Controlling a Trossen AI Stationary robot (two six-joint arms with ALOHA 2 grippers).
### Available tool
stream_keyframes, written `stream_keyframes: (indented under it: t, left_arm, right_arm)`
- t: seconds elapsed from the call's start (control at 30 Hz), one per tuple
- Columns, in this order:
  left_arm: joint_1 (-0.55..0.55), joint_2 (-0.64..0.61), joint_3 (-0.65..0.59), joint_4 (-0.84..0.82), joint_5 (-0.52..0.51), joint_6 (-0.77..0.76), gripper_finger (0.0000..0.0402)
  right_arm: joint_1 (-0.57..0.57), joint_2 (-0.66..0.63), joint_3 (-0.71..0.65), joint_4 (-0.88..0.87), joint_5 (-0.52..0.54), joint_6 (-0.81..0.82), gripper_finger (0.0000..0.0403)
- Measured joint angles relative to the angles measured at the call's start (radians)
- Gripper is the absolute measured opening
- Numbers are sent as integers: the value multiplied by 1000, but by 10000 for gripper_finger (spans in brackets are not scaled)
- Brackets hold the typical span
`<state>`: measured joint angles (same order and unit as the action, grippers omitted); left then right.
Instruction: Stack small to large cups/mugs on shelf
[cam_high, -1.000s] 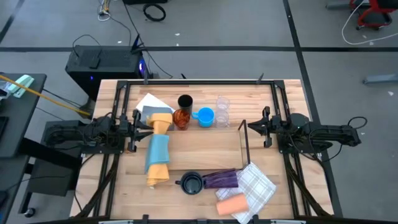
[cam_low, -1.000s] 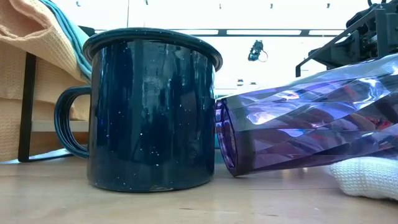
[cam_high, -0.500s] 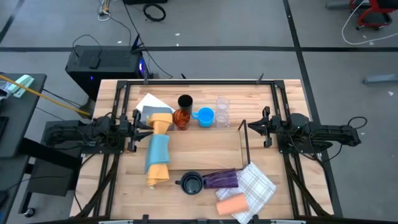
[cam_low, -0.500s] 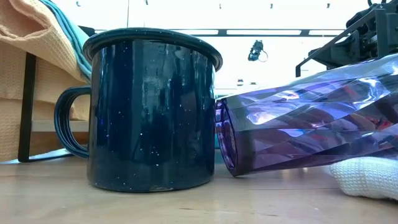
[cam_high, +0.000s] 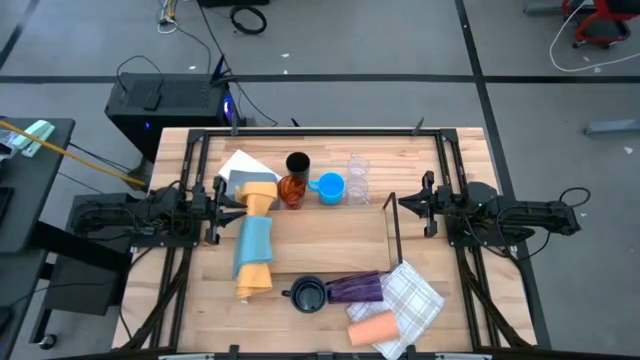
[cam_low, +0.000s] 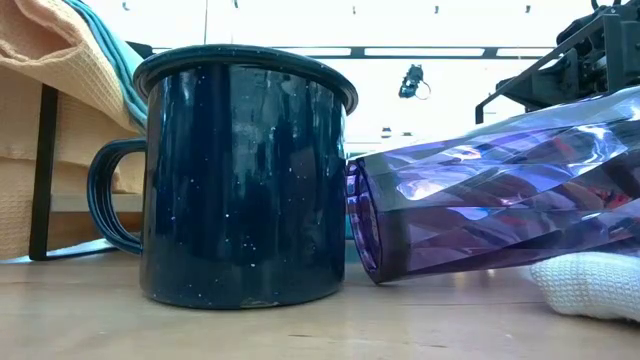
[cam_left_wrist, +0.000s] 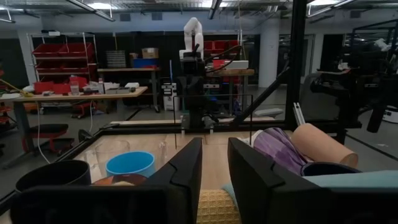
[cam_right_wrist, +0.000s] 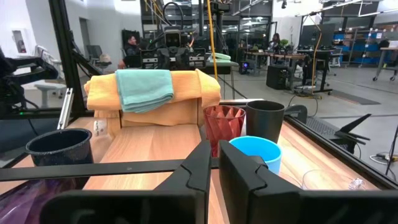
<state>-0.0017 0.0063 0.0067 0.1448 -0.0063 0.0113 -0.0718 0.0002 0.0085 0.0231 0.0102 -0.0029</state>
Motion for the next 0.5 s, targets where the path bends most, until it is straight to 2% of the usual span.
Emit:
stream_keyframes:
  t: [0.5]
  left_arm:
    - [0, 0, 0, 0, 0, 0, 86]
  right_arm:
    - [0, 0, 0, 0, 0, 0, 38]
